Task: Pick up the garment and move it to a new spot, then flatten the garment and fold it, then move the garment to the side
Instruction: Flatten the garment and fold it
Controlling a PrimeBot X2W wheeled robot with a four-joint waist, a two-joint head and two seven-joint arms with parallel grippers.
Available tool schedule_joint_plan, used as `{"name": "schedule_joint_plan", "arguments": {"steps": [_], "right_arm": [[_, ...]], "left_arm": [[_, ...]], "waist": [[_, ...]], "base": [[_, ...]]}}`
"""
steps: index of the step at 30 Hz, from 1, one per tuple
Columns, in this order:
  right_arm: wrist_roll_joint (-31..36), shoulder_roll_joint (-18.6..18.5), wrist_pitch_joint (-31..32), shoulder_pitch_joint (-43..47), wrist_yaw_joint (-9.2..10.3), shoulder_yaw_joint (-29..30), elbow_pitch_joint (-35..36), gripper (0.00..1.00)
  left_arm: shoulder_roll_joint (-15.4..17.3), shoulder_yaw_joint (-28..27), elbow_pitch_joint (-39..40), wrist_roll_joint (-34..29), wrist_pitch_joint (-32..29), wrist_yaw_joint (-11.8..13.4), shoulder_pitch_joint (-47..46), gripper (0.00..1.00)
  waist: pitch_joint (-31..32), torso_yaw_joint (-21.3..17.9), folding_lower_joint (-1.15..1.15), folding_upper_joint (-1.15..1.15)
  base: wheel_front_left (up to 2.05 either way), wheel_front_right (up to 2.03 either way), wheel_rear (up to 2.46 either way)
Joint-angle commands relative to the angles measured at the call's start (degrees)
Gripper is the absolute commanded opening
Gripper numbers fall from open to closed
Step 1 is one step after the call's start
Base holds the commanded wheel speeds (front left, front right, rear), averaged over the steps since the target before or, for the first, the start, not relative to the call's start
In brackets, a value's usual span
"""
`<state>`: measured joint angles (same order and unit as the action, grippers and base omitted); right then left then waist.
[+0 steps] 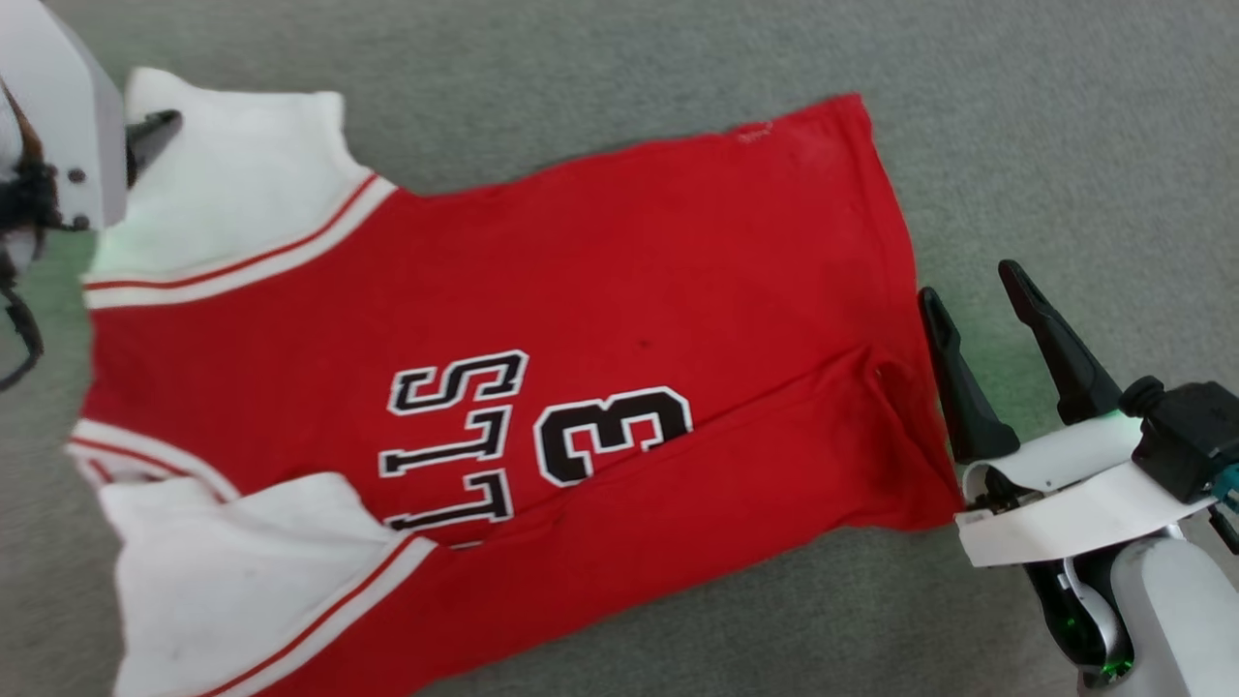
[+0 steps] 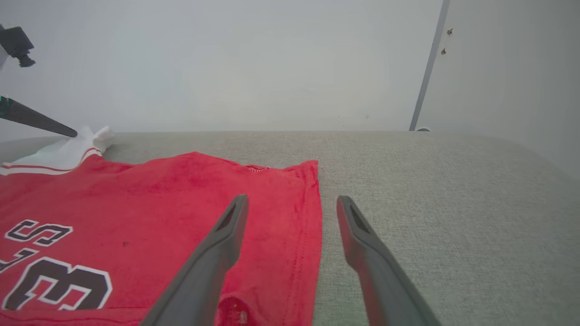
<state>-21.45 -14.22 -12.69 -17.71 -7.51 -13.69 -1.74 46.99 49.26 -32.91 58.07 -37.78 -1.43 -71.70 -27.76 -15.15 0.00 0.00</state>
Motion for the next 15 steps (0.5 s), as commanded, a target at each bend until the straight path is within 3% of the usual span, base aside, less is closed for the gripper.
{"name": "schedule_joint_plan", "arguments": {"steps": [1,4,5,6,15], "right_arm": [[-0.44,0.23,-0.5,-0.87,0.05,-0.22,-0.26,1.0],[-0.48,0.29,-0.69,-1.64,0.05,-0.74,-1.18,1.0],[-0.74,0.29,-0.33,-1.92,0.05,-0.83,-1.22,1.0],[-0.98,0.1,0.13,-2.17,0.04,-1.06,-1.23,1.0],[-4.46,-2.74,8.71,-8.04,0.05,-1.02,-1.23,1.0]], "left_arm": [[-0.48,-0.07,-0.76,0.43,-0.55,0.11,-0.62,1.0],[-1.63,0.62,-3.91,0.89,-3.4,0.82,-1.55,1.0],[-2.05,1.18,-4.61,1.0,-4.62,0.81,-1.34,0.42],[-2.52,1.68,-5.28,1.08,-5.6,1.04,-0.87,0.0],[-4.64,2.69,-7.14,0.89,-7.21,0.85,-1.45,0.0]], "waist": [[-2.46,-2.38,0.0,0.0],[-3.17,-2.79,0.0,0.0],[-3.24,-2.77,0.0,0.0],[-3.27,-2.72,0.0,0.0],[-3.08,-1.46,0.0,0.0]], "base": [[0.0,0.0,0.0],[0.0,0.0,0.0],[0.0,0.0,0.0],[0.0,0.0,0.0],[0.0,0.0,0.0]]}}
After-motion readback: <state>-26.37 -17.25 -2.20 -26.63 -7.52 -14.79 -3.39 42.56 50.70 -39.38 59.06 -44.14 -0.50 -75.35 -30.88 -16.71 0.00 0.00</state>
